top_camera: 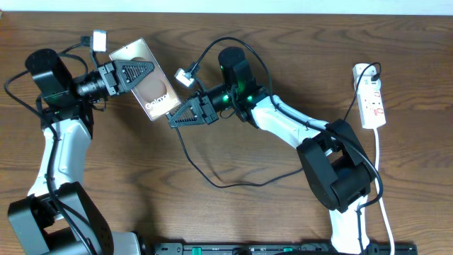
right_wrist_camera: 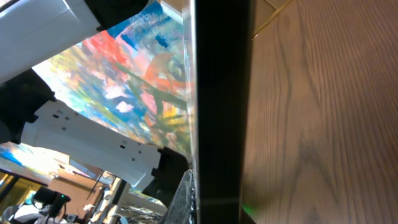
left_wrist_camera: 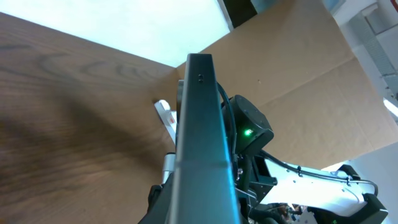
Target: Plug charger to phone and switch on socket
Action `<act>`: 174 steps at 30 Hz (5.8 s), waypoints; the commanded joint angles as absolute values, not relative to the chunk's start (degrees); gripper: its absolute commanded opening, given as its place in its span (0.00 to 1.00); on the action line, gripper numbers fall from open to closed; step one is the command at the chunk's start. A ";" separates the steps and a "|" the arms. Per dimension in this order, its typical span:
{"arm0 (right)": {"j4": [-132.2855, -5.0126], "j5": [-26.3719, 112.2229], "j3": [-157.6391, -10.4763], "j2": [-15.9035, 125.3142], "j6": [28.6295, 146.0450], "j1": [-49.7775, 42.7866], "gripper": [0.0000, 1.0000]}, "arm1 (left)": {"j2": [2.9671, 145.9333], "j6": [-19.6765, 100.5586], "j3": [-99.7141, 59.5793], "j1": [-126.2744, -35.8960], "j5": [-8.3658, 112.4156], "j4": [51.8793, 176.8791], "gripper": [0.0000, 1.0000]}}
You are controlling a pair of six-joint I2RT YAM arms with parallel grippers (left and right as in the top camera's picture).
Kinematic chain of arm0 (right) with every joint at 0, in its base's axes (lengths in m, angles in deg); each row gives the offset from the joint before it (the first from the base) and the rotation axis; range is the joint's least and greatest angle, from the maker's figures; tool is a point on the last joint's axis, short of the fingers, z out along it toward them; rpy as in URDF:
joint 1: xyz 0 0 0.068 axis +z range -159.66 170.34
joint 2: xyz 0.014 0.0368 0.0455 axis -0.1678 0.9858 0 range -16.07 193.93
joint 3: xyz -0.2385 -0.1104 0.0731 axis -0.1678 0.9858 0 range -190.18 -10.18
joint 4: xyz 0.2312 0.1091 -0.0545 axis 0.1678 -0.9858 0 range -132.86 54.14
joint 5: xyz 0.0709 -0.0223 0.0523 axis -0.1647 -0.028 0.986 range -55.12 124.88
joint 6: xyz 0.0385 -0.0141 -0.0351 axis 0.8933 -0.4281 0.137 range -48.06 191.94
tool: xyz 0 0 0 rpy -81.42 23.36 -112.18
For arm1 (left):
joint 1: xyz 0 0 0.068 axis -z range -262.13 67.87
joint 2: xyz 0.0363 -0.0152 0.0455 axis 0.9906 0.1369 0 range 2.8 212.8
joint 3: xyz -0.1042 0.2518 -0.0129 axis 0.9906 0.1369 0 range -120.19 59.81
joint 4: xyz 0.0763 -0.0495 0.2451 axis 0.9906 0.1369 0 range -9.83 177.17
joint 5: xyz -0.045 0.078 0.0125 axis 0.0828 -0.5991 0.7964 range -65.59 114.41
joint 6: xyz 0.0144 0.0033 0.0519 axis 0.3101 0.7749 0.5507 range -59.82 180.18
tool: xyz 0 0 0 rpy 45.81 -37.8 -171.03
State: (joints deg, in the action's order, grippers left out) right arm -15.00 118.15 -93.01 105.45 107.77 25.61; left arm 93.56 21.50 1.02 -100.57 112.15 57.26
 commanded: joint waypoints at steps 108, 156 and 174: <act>-51.98 84.73 -93.75 105.66 93.92 15.84 0.99 | 100.32 41.28 13.35 -107.08 71.32 98.00 0.07; -53.03 84.73 -93.75 105.66 93.48 15.77 0.99 | 104.89 41.28 13.35 -107.08 71.70 97.95 0.37; -53.10 84.73 -93.75 105.66 93.48 15.77 0.99 | 104.89 41.28 13.35 -107.08 71.24 99.72 0.46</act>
State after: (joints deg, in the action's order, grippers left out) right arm -52.86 84.42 -93.29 105.45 94.68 16.14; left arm 104.69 40.74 13.26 -107.11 73.84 98.74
